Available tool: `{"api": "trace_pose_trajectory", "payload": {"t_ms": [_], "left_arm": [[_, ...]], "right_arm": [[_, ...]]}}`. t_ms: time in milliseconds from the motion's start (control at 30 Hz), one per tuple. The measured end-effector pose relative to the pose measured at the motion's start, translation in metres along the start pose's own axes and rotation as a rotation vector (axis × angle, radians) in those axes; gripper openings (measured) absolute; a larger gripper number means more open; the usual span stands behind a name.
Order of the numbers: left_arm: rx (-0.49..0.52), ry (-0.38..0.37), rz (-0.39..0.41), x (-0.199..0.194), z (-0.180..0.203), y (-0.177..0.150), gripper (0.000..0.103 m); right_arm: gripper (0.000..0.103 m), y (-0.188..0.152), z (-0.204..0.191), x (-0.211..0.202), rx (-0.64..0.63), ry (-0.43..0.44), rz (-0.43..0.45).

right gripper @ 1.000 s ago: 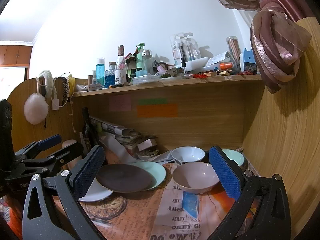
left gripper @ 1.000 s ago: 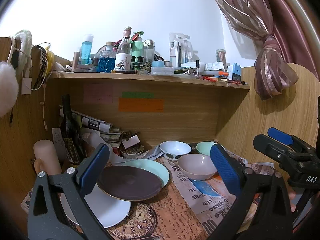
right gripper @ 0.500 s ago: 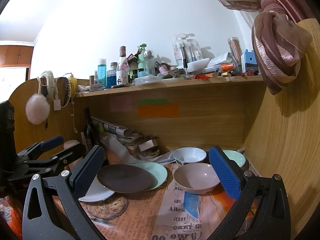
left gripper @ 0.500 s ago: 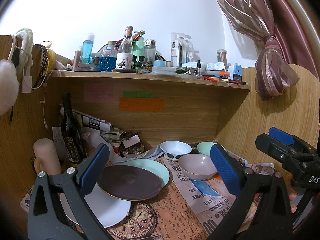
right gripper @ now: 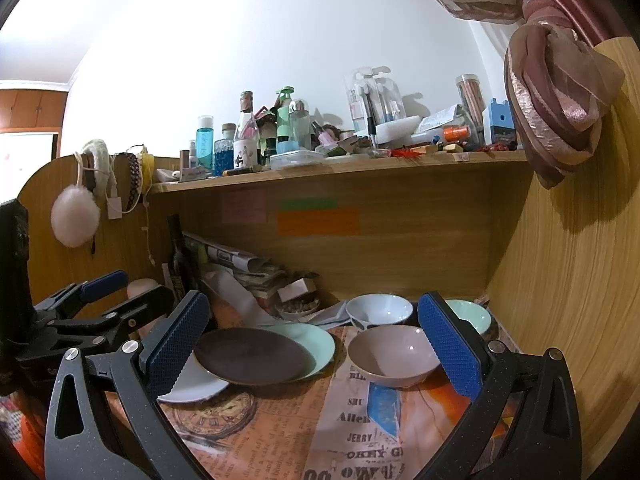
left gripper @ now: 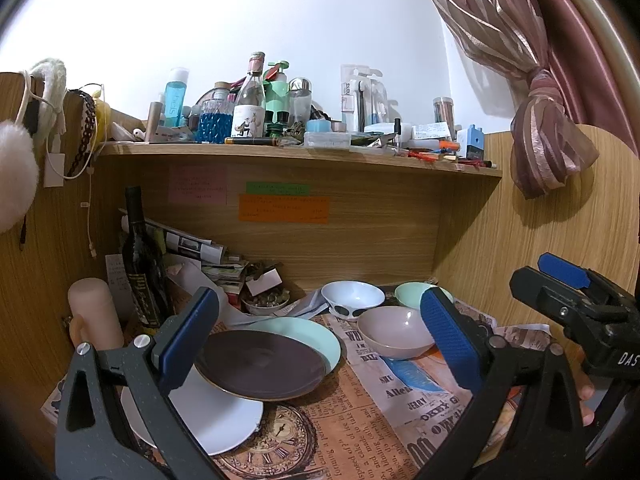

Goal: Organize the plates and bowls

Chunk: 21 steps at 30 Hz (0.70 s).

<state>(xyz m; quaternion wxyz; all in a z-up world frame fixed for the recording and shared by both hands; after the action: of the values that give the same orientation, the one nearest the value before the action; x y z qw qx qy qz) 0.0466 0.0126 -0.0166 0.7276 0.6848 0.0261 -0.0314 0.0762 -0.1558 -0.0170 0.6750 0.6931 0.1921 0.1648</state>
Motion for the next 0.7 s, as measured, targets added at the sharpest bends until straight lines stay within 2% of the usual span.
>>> {"api": "trace_pose_trajectory", "payload": {"t_ms": [700], "left_arm": [[0.020,0.008,0.016,-0.0027,0.0057,0.0009,0.103]], "right_arm": [[0.103,-0.0018,0.0012,0.0046,0.003,0.007,-0.003]]}}
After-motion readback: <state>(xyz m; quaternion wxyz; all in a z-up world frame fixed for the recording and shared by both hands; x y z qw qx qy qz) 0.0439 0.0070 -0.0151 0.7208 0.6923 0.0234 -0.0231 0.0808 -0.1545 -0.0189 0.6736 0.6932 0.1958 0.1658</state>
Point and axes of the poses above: each gripper's, at about its wrist camera, not at the fingertips, and x roughly the way its jaws point, z to its right, y to its top, the point moved 4 cm from there along x, roughly the way its jaws point, and after that the axes turned 4 degrees about z, right-handed, at the moved point
